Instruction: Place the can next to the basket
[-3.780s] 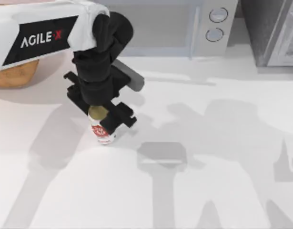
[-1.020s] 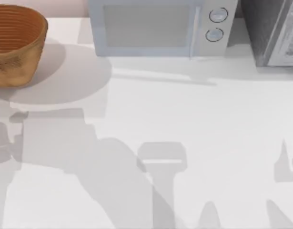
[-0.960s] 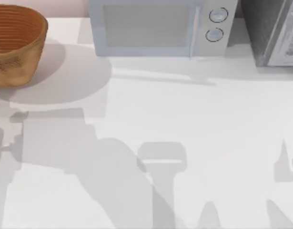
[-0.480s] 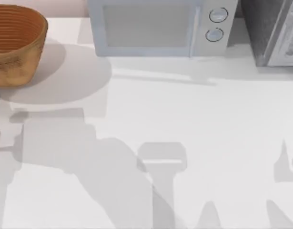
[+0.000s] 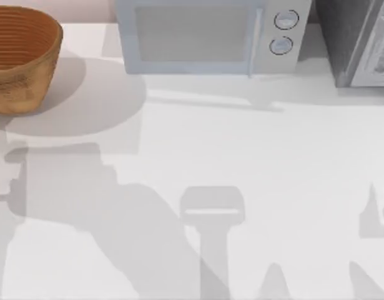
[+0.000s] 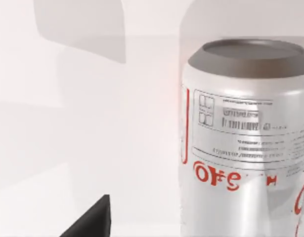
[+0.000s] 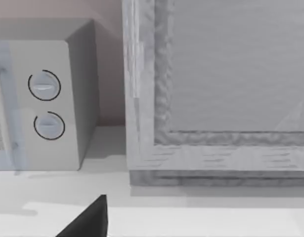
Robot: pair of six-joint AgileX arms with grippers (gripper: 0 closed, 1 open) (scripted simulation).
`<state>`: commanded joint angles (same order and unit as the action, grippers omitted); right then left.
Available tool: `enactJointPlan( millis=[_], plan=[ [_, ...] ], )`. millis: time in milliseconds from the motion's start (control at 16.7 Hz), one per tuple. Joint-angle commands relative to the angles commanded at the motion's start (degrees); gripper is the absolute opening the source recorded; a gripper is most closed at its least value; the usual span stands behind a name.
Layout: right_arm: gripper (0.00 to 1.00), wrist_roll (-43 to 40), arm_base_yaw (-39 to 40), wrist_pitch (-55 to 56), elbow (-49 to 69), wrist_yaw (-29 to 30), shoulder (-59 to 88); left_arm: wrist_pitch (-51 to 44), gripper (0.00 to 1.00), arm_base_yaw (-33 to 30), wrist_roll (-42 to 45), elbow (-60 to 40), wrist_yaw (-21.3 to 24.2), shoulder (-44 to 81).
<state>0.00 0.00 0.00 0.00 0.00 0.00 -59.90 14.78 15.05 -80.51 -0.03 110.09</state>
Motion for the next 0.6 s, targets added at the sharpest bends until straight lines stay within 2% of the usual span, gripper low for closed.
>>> enactJointPlan(
  millis=[180,600],
  plan=[
    [1.0,0.0,0.0,0.0,0.0,0.0,0.0,-2.85,1.0,0.85,0.49,-1.42,0.3,-1.13],
    [1.0,0.0,0.0,0.0,0.0,0.0,0.0,-6.79,1.0,-2.9,-1.77,-4.96,-0.04,-1.38]
  ],
)
